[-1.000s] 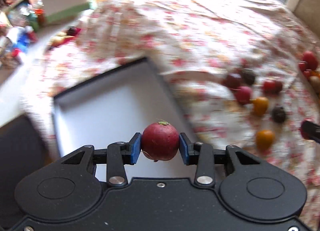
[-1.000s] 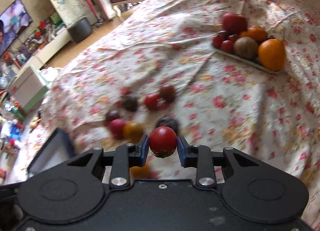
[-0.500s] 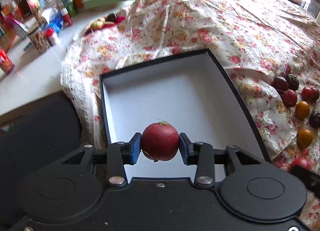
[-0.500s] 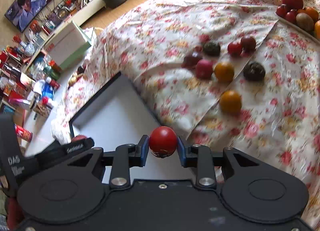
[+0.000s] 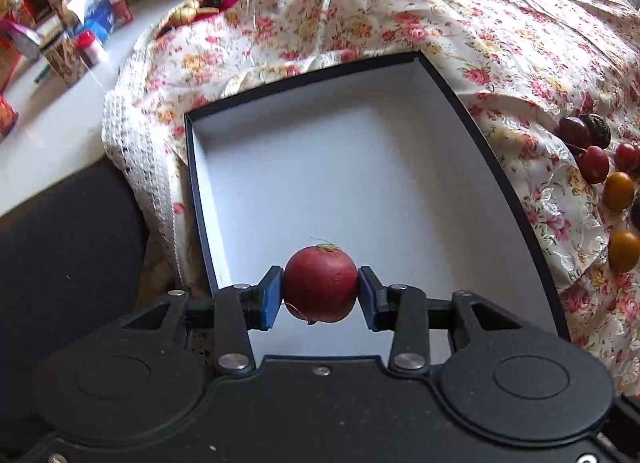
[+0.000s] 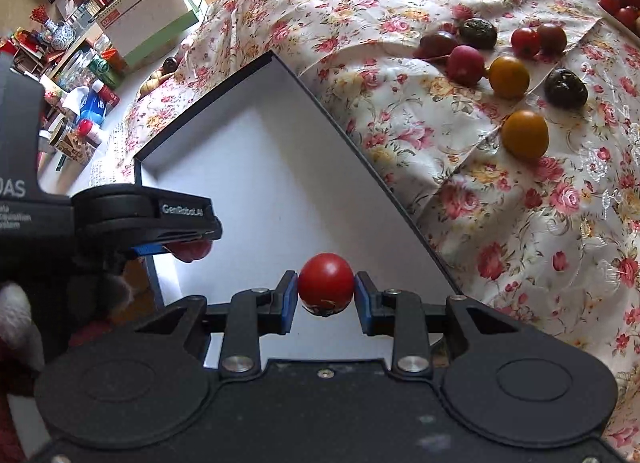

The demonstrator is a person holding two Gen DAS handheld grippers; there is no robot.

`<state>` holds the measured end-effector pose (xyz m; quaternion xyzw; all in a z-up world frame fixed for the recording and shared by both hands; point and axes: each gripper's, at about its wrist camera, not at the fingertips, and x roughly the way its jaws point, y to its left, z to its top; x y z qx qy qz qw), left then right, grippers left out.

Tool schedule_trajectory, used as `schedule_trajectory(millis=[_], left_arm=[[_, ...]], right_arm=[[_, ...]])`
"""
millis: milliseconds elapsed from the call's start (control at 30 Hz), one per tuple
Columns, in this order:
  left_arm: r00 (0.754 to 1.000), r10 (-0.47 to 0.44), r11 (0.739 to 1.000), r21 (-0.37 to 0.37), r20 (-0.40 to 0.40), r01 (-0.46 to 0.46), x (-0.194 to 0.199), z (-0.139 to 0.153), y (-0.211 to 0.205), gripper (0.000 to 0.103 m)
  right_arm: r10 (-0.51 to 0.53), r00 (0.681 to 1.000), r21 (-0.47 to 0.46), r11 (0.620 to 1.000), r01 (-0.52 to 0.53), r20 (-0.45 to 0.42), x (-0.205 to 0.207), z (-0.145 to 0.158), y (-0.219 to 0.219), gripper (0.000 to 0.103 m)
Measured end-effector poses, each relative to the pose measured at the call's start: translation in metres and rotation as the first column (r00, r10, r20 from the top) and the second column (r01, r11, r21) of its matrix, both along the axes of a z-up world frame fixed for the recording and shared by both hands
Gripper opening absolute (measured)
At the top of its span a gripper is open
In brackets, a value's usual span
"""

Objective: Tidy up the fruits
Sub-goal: 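Carry both fruits over the box and open both tools to drop them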

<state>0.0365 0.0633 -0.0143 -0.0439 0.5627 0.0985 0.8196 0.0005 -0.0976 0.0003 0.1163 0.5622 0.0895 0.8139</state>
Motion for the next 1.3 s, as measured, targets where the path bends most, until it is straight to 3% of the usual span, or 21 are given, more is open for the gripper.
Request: schedule_trajectory(millis=[167,500,933,1300], left_arm=[[1.000,-0.008,1.000,0.016,0.011,0.008,0.001,0.002,-0.001,0.048],[0.998,-0.047,0.999,0.017,0.039,0.047,-0.001,0.008,-0.007,0.048],[0.998,-0.058,0.998,-0.018,-0.011,0.058,0.000,0.001,-0.007,0.048],[0.994,-0.086,0.996,-0.039,-0.065,0.083,0.001,-0.007,-0.010,0.048]], right_arm=[[-0.014,0.998,-0.021,1.000,0.016,0.058,-0.001,0.007,-0.007,0.033],[-0.018,0.998,-0.016,1.000,0.019,0.059,0.000,0.006,-0.007,0.033],[-0.006,0.998,-0.015,1.000,0.007,0.057,0.000,0.009,-0.006,0.033],[-0.019,1.000,-0.017,1.000,0.019,-0.001,0.002,0.005,-0.010,0.033]])
